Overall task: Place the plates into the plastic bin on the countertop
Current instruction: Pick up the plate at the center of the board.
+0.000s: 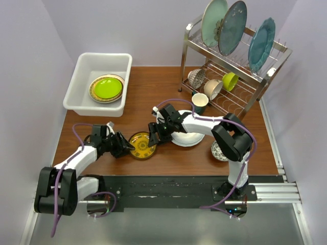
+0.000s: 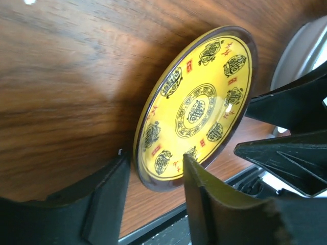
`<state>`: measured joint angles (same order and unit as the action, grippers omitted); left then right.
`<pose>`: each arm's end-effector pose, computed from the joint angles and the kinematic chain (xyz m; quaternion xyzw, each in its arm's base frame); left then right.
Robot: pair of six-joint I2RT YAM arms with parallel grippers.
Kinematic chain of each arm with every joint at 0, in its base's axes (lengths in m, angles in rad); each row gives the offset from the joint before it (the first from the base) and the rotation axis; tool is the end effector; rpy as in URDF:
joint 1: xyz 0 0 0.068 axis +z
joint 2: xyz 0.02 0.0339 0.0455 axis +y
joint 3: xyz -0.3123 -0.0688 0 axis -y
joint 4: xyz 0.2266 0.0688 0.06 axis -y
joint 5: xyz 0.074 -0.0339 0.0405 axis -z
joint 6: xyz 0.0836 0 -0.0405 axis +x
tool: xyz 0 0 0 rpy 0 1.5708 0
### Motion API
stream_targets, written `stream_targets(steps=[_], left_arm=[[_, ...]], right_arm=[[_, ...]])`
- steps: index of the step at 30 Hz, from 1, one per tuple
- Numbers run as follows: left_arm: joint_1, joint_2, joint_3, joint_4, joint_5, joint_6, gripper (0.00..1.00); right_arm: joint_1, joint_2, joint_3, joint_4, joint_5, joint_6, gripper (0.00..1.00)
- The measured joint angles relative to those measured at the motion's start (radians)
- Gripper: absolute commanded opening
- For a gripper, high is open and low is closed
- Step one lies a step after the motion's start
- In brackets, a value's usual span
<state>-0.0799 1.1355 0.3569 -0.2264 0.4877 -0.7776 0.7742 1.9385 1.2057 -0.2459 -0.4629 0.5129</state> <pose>0.1674 -0.0527 0.1554 -0.2552 0.8988 -0.3235 0.1500 0.2770 0.3230 0.1745 -0.1876 0.9143 0.3459 0.0955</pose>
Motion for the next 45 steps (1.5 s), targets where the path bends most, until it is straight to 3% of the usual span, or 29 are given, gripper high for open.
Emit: stream_targets(steps=[9, 23, 32, 45], left_arm=[[-0.001, 0.043, -0.051, 0.129, 0.058, -0.034, 0.28], [0.0, 0.051, -0.068, 0.143, 0.049, -0.042, 0.01], [0.001, 0.051, -0.068, 0.143, 0.049, -0.042, 0.0], [-0.009, -0.006, -0.047, 0.059, 0.009, -0.016, 0.0]], right_arm=[[0.0, 0.0, 0.0, 0.008, -0.01, 0.0, 0.7], [-0.001, 0.0, -0.006, 0.008, -0.032, 0.003, 0.75], [0.002, -0.016, -0.018, 0.029, -0.057, 0.014, 0.92], [0.006, -0.058, -0.068, 0.069, -0.053, -0.003, 0.93]])
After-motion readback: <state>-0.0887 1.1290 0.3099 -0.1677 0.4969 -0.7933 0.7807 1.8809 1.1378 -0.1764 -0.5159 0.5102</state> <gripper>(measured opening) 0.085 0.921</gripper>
